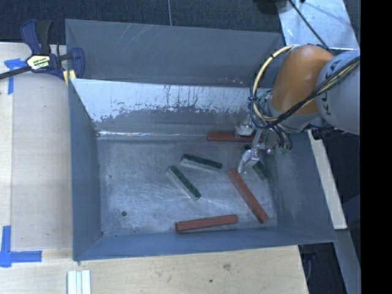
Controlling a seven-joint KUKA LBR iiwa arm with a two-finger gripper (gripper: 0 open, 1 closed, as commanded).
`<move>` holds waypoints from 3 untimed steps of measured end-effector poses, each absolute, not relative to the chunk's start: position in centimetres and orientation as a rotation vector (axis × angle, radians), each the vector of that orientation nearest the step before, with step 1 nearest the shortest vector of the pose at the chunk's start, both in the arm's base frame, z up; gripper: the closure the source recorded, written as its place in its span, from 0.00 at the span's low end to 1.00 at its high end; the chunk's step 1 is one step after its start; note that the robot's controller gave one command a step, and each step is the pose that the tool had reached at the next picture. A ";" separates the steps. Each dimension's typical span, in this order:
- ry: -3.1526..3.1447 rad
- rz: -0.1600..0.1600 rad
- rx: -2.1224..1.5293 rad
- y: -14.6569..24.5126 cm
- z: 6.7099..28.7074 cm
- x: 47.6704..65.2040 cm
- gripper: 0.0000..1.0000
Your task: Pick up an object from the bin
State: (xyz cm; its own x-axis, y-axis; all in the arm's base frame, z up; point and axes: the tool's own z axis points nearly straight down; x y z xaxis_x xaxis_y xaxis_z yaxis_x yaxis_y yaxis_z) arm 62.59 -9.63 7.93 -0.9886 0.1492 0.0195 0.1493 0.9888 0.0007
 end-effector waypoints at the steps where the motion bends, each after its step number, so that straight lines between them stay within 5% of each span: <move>1: -3.158 0.004 -0.243 -9.8 8.3 63.4 1.00; 2: -3.098 -0.005 -0.233 -9.6 7.8 62.3 0.00; 3: -3.099 -0.004 -0.231 -9.6 7.8 62.3 0.00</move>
Offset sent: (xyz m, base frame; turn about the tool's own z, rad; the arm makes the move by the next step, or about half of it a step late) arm 0.0000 0.0000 0.0000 0.0000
